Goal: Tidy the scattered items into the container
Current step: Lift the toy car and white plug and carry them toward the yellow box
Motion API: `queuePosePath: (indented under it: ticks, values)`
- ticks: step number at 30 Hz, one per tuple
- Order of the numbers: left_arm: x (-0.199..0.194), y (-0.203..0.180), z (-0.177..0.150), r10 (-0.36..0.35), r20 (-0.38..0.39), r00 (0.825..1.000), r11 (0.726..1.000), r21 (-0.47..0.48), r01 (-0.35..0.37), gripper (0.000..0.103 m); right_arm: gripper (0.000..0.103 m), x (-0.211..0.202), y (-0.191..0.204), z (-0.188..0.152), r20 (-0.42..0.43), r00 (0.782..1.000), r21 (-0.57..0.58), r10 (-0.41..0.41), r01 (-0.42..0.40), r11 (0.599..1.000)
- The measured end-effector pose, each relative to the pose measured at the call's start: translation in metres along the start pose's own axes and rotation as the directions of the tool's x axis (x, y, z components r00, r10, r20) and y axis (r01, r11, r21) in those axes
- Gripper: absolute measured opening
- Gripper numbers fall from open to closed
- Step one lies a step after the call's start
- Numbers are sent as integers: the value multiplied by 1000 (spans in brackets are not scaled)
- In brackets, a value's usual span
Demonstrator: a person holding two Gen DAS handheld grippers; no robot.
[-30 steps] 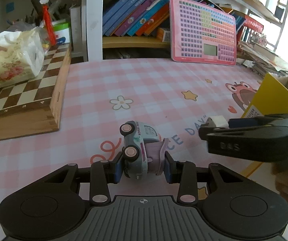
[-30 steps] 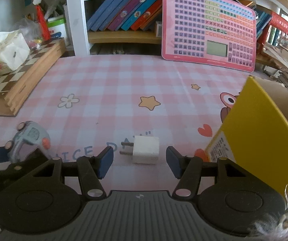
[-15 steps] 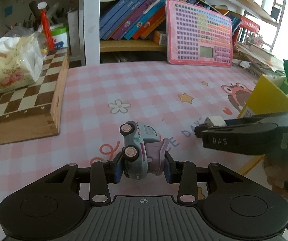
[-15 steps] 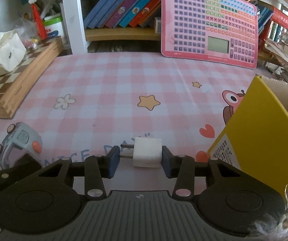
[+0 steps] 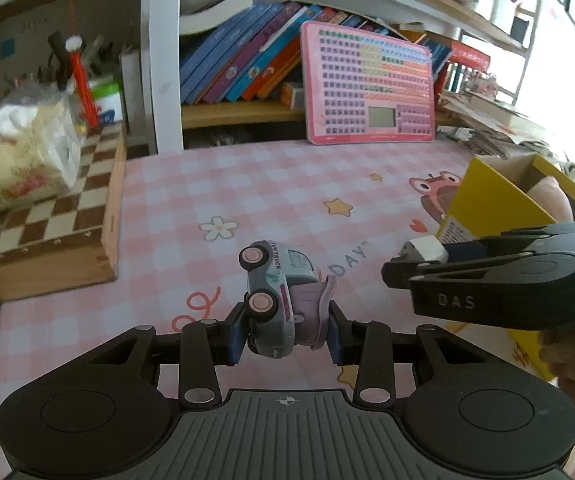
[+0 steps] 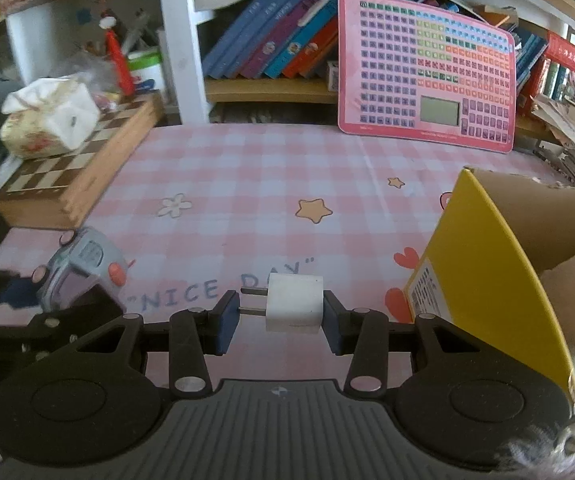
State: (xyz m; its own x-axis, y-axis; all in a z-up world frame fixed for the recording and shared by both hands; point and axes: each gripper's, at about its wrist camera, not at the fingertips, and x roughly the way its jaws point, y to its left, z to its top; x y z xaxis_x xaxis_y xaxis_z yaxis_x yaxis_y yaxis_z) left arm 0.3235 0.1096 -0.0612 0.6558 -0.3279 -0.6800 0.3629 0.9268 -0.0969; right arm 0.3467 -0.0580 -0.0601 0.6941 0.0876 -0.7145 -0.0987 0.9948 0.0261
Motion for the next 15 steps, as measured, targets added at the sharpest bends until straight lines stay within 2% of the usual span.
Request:
queuePosePath:
  ticks: [15]
  values:
    - [-58,-14,-22,-57,3,998,998,-38,57,38,41,-72,-2,-36,-5,997,-27,76,-76,997]
